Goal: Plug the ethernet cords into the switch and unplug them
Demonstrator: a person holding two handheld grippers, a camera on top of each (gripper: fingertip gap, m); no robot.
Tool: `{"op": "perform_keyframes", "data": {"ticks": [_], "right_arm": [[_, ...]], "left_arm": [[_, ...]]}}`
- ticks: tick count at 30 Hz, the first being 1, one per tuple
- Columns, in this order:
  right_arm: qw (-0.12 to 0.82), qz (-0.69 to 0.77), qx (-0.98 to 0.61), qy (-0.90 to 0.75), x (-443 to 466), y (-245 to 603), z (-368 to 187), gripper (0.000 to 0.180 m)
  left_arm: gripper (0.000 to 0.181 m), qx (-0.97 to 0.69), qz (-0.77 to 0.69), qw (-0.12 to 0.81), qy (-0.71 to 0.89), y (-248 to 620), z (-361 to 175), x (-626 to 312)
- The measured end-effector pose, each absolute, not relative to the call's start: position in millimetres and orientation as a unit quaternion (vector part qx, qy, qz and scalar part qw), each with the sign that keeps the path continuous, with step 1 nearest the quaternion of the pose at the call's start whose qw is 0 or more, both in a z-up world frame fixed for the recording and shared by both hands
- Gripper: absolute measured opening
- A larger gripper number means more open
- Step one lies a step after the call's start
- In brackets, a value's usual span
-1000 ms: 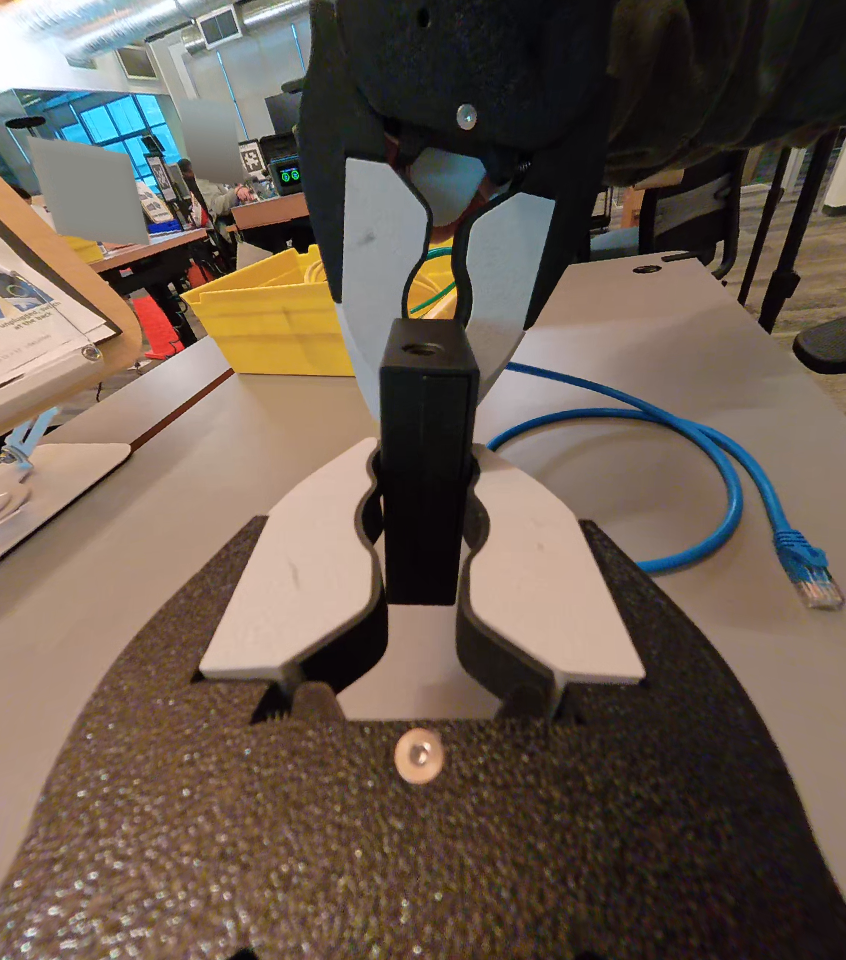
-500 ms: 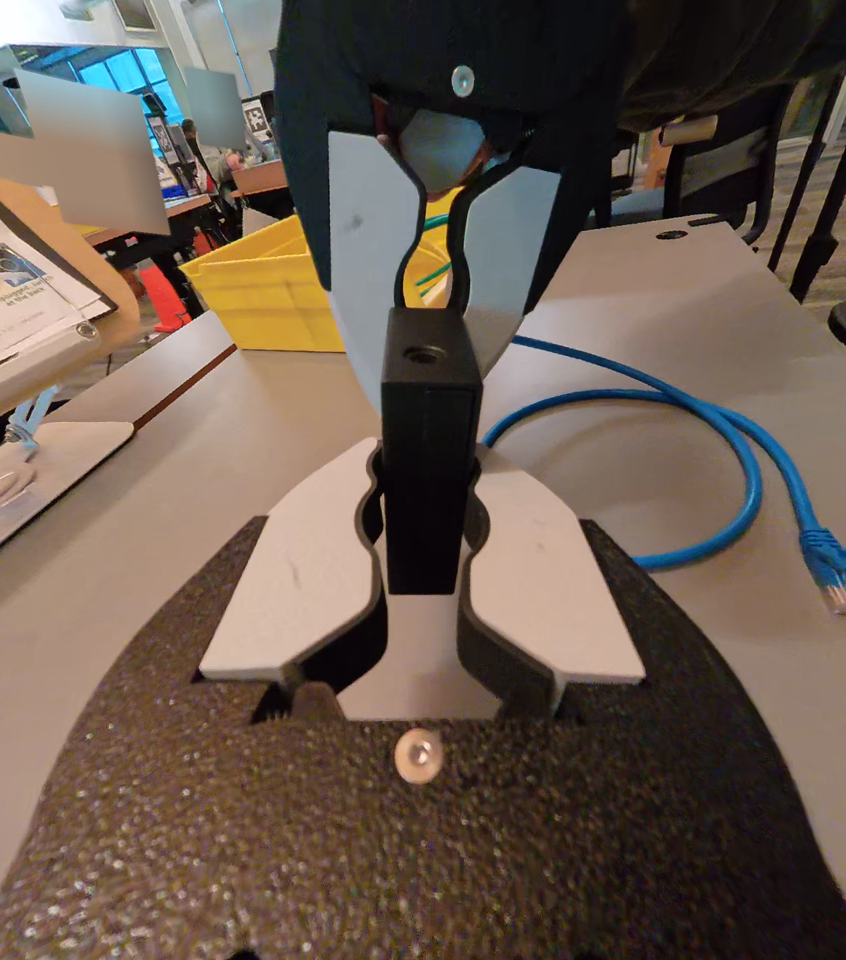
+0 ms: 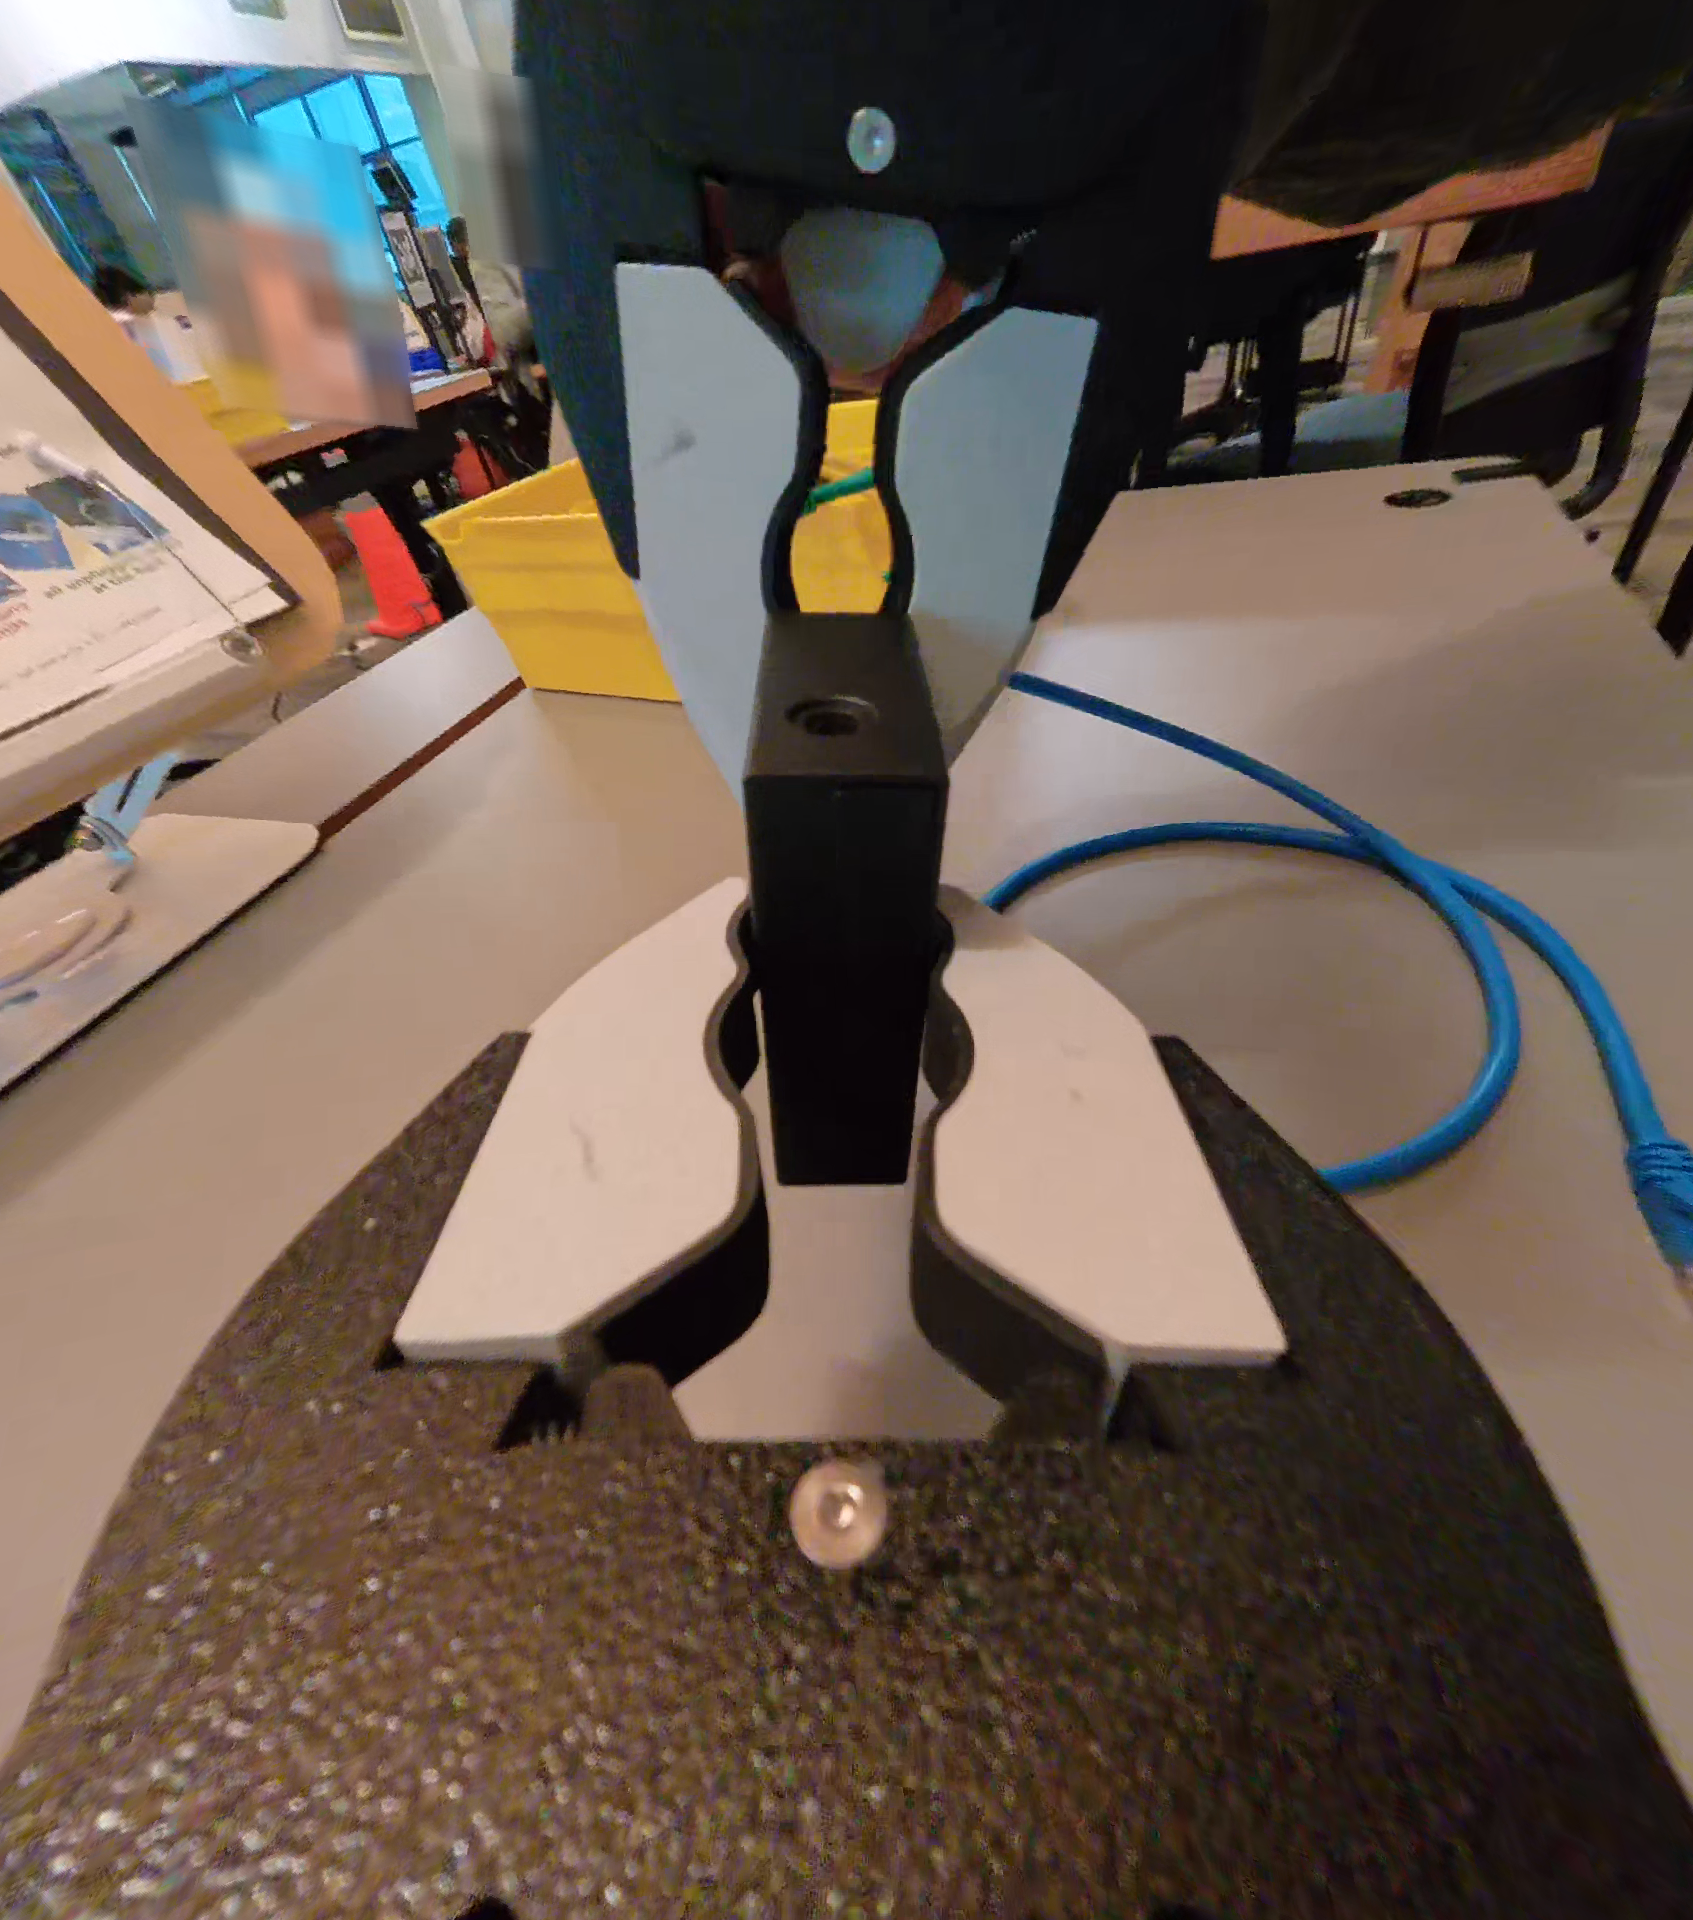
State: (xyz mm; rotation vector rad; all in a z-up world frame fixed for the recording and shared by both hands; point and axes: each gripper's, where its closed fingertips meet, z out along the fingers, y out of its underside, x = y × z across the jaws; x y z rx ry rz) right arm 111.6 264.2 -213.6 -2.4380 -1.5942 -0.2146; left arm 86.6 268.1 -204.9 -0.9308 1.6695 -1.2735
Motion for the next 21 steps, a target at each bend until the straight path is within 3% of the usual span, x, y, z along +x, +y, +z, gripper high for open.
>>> {"op": "perform_keyframes", "data": {"ticks": [7, 21], "right_arm": [[0.106, -0.053, -0.838, -0.533, 107.7, 269.1, -207.8, 0.014], [0.068, -0.128, -0.797, -0.587, 103.5, 283.1, -214.7, 0.015]], "left_arm": [[0.036, -0.365, -0.496, 0.447, 0.649, 270.0, -198.5, 92.0], [0.029, -0.414, -0.501, 0.404, 0.644, 282.4, -210.7, 92.7]]}}
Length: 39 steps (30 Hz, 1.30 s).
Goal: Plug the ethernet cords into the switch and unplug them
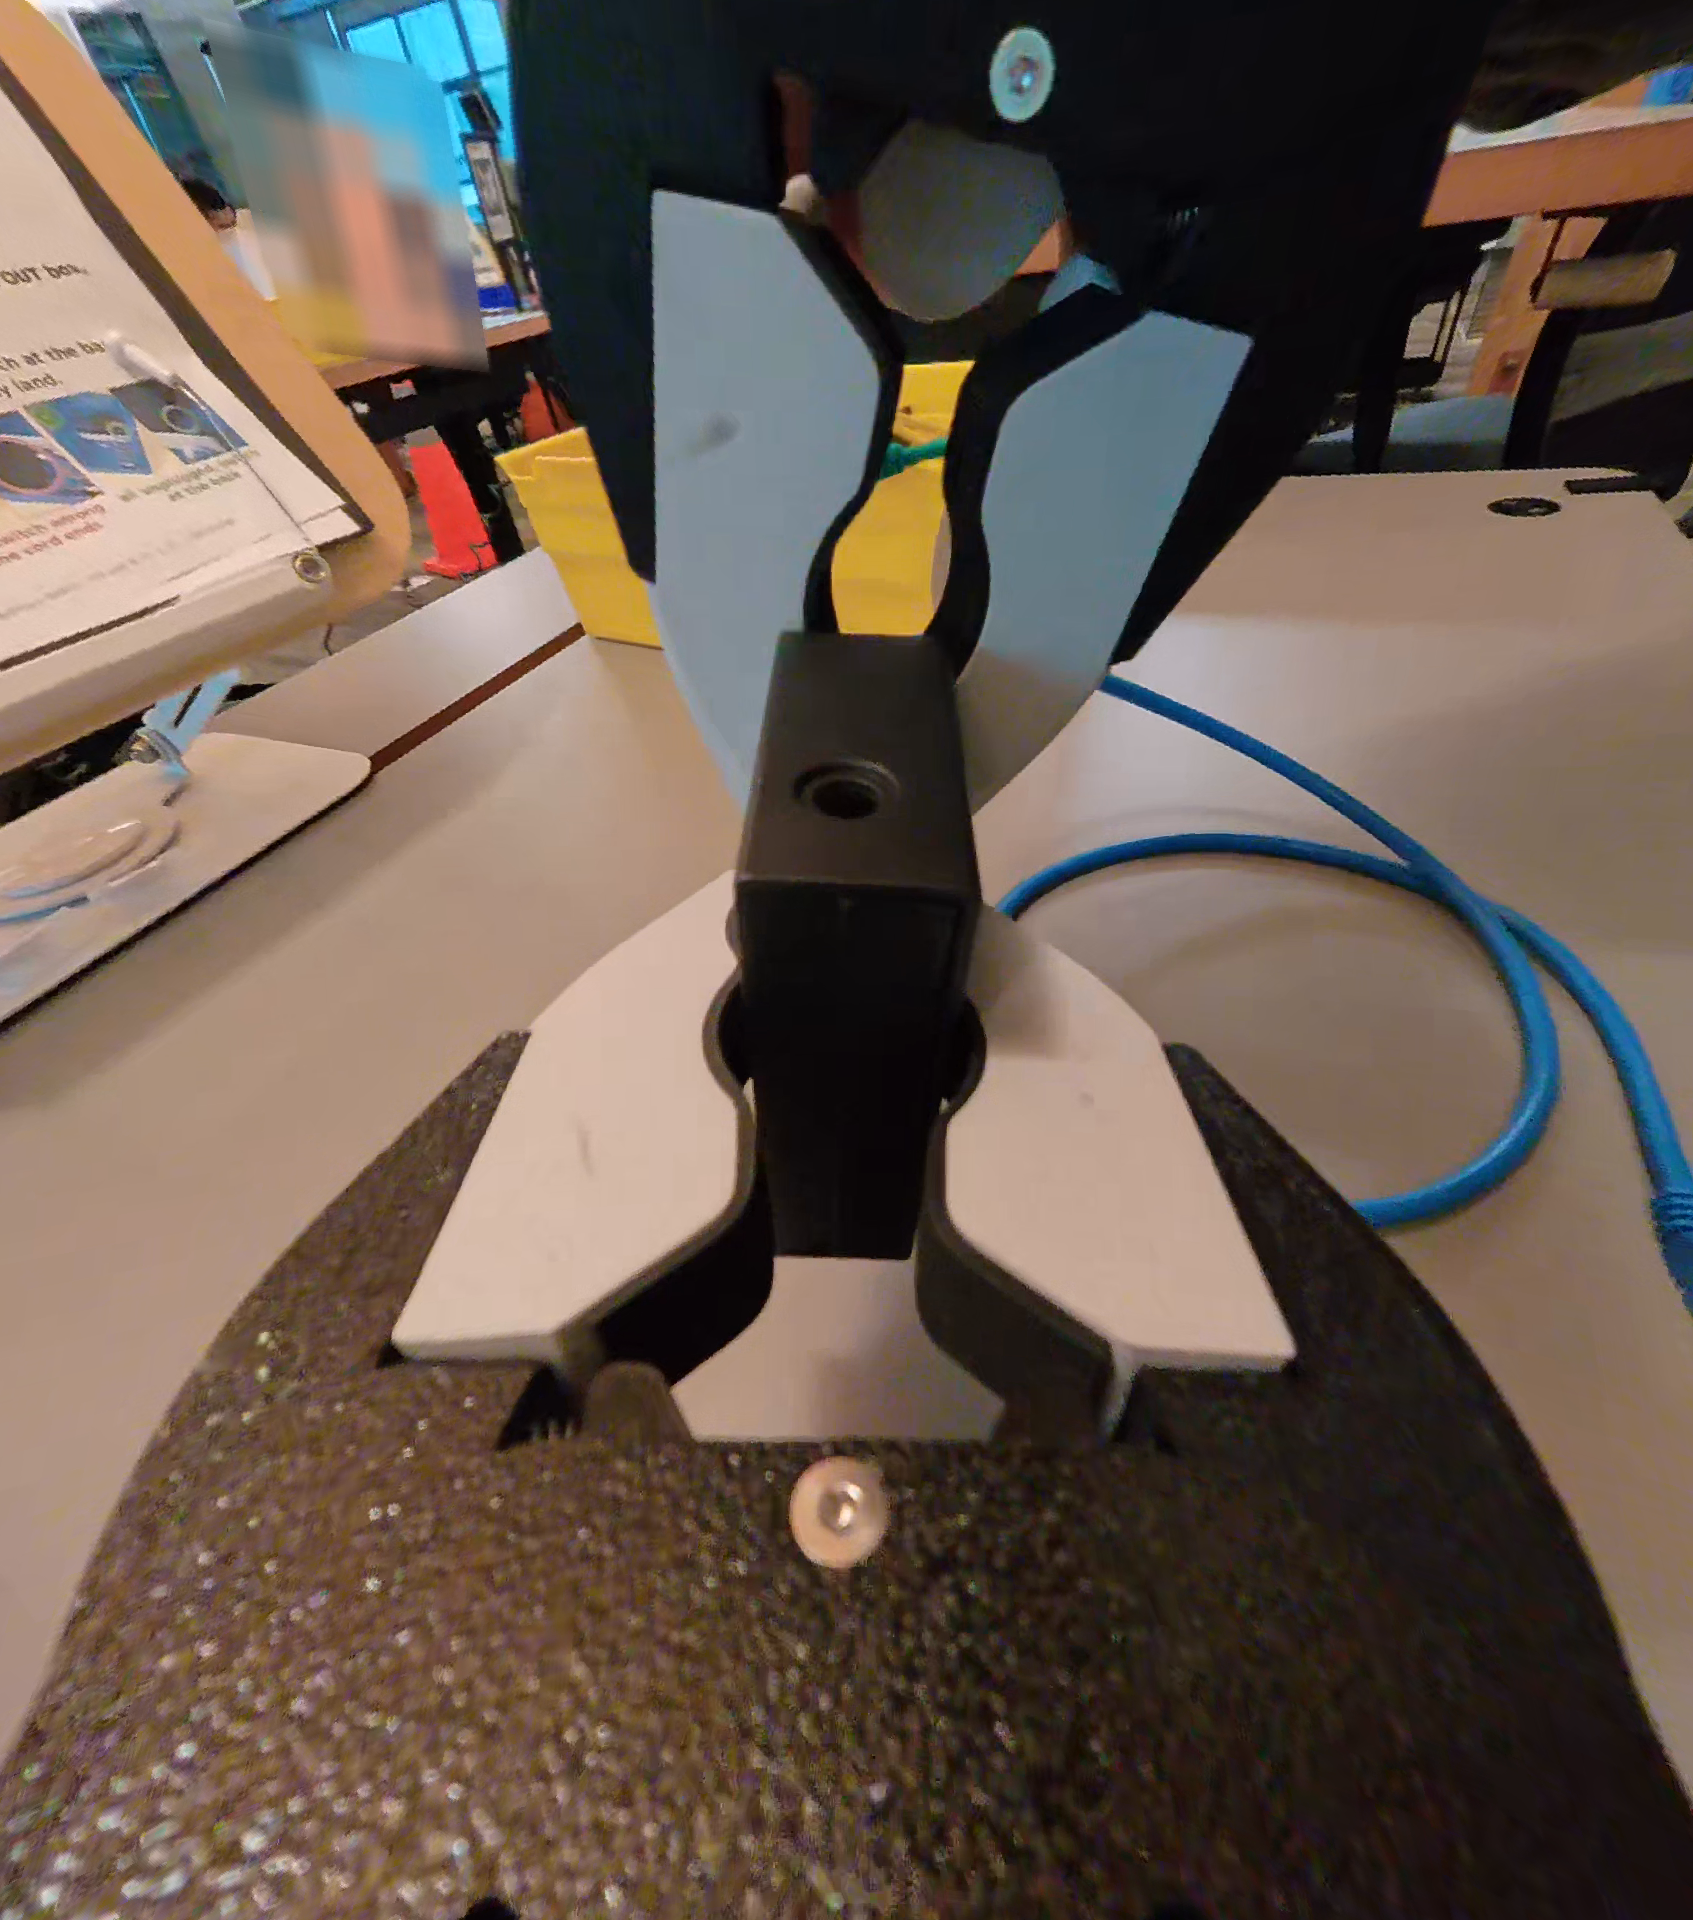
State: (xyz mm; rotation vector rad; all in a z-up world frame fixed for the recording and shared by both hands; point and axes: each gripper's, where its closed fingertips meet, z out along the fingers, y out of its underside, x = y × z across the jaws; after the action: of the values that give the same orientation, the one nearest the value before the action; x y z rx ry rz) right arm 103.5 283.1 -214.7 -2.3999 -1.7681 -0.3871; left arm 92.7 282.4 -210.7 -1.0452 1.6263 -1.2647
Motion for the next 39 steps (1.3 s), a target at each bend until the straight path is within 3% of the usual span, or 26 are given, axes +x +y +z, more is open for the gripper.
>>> {"op": "perform_keyframes", "data": {"ticks": [8, 13, 17, 31, 39], "right_arm": [[0.058, -0.118, -0.799, -0.587, 105.4, 280.2, -215.4, 0.015], [0.069, -0.111, -0.802, -0.583, 104.8, 280.4, -213.0, 0.015], [0.073, -0.101, -0.805, -0.58, 104.2, 278.4, -214.9, 0.015], [0.056, -0.074, -0.828, -0.552, 111.7, 276.2, -214.5, 0.015], [0.063, -0.075, -0.829, -0.55, 113.3, 273.6, -218.1, 0.014]], "left_arm": [[0.03, -0.423, -0.53, 0.386, 0.625, 280.3, -209.2, 94.4], [0.029, -0.399, -0.515, 0.429, 0.626, 280.3, -203.5, 94.4], [0.029, -0.414, -0.534, 0.398, 0.62, 278.2, -204.5, 93.9], [0.034, -0.381, -0.502, 0.443, 0.638, 276.6, -201.8, 92.9], [0.027, -0.392, -0.511, 0.422, 0.638, 276.9, -200.7, 91.9]]}}
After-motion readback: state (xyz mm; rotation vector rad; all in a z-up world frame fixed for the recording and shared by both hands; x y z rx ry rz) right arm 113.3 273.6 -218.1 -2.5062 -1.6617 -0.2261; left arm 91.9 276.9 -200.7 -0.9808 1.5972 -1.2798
